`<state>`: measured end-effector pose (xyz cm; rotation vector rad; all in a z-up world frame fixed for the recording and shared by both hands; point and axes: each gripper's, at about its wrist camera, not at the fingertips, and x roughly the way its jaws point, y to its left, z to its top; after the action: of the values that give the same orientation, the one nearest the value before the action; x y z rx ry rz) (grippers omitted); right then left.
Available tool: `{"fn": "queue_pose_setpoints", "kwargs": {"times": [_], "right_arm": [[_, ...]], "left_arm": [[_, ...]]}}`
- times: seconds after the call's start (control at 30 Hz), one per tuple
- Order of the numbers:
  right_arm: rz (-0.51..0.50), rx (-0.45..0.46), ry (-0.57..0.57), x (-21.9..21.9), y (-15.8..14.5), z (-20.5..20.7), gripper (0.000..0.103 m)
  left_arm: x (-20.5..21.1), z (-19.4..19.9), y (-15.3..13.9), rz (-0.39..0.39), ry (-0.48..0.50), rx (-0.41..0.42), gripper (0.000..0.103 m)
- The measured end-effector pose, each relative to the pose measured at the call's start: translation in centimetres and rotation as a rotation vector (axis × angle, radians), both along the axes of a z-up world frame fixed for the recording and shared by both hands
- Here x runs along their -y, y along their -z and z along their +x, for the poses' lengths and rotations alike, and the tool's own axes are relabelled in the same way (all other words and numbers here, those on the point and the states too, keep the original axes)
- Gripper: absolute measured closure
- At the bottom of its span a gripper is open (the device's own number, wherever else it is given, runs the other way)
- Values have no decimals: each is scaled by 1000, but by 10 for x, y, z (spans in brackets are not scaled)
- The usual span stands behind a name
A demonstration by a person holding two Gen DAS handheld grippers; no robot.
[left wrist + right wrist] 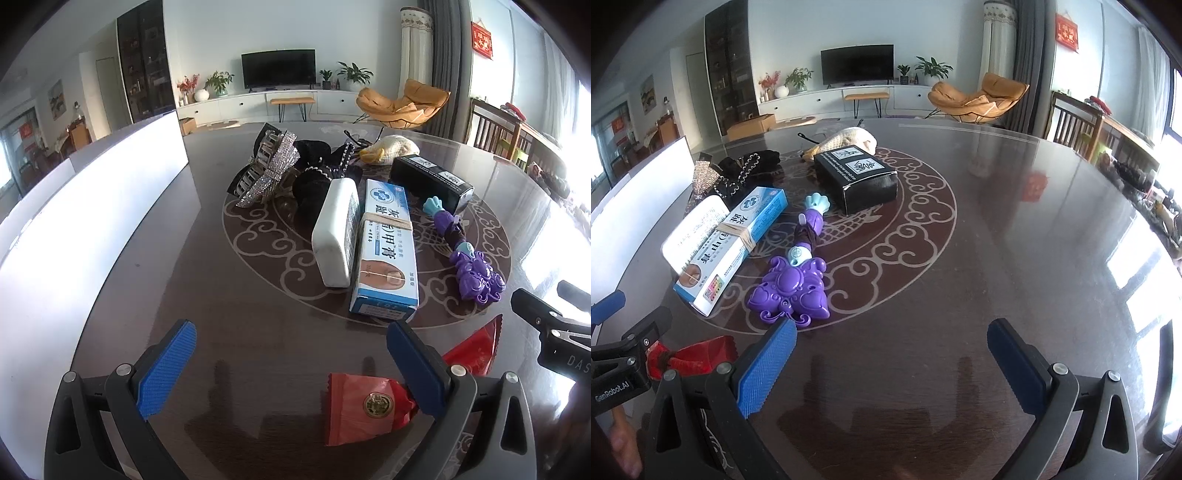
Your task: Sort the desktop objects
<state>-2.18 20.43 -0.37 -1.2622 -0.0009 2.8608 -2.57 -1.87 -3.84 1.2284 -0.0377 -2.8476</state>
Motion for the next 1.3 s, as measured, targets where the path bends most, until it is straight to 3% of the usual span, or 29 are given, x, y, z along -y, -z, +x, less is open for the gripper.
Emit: {"fn": "queue_pose_setpoints", "kwargs": {"times": [1.3], "right_arm": [[-52,72,23,-6,11,-12,0]], "left_arm": [[4,-3,5,32,-9,24,0]]}}
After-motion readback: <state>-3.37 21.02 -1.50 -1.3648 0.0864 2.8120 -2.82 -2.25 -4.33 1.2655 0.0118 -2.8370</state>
